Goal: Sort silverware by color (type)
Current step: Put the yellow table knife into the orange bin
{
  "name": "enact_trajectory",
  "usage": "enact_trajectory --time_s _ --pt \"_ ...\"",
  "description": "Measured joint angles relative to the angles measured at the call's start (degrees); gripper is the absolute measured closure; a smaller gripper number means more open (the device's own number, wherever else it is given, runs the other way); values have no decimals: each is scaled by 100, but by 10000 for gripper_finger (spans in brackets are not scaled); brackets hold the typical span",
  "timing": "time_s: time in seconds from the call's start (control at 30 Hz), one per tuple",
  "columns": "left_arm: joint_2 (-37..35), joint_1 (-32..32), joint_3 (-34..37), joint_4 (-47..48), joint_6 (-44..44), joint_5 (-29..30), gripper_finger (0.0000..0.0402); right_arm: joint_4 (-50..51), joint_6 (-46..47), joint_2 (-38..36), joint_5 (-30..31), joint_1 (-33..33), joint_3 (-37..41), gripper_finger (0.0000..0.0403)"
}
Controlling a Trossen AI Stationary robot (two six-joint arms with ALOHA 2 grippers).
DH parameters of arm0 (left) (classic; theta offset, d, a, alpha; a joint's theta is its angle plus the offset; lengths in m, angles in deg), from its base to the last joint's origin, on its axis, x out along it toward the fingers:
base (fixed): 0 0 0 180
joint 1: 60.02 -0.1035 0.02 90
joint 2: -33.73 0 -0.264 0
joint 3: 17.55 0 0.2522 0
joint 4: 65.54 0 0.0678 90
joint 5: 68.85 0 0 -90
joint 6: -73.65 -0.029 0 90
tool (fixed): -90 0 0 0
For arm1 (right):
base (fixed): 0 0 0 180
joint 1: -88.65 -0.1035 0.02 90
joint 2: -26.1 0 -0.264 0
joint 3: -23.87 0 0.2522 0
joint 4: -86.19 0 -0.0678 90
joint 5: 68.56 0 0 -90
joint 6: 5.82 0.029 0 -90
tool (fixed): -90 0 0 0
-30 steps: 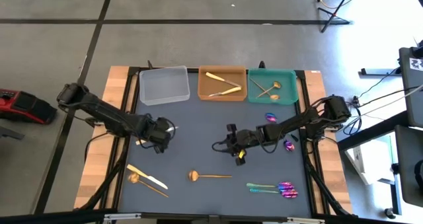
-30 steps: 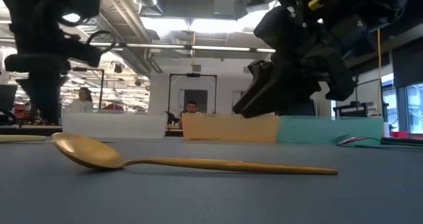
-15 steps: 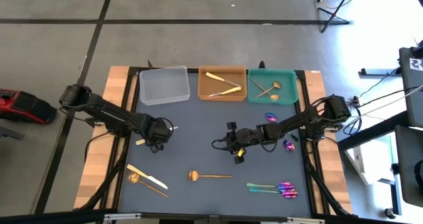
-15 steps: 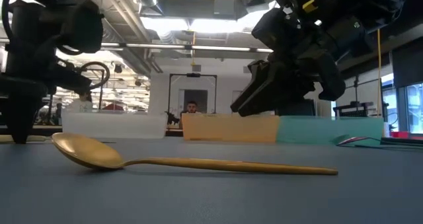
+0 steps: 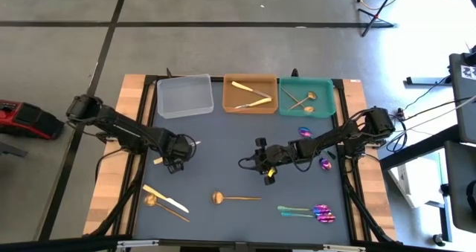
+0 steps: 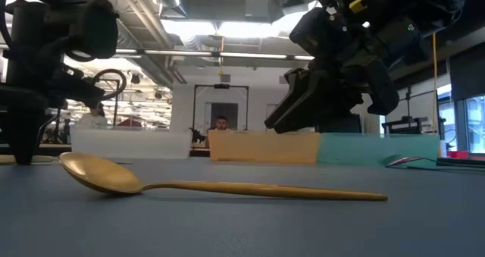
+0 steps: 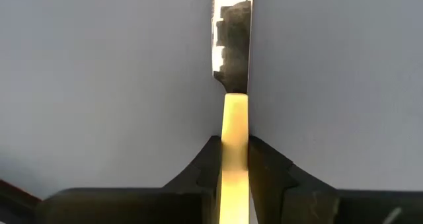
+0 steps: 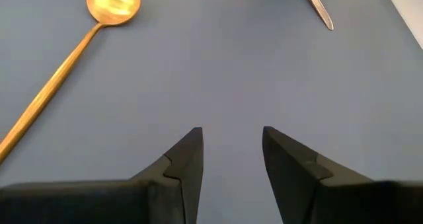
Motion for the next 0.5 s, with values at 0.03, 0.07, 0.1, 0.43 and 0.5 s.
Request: enact_trajectory --time_s 0.03,0.07,0.1,0.43,0.5 --pt "2 19 -16 9 -31 24 360 0 -1 0 0 0 0 260" --pt "5 37 -32 11 -104 56 360 0 0 0 0 0 0 260" --pt "8 49 -58 -8 -158 107 359 -1 -2 -1 0 0 0 260" --pt "-17 -64 -1098 -235 -1428 1294 347 13 257 -2 0 -114 0 260" --pt "-15 -135 -1344 -385 -1939 1699 346 35 345 -2 2 -197 0 260"
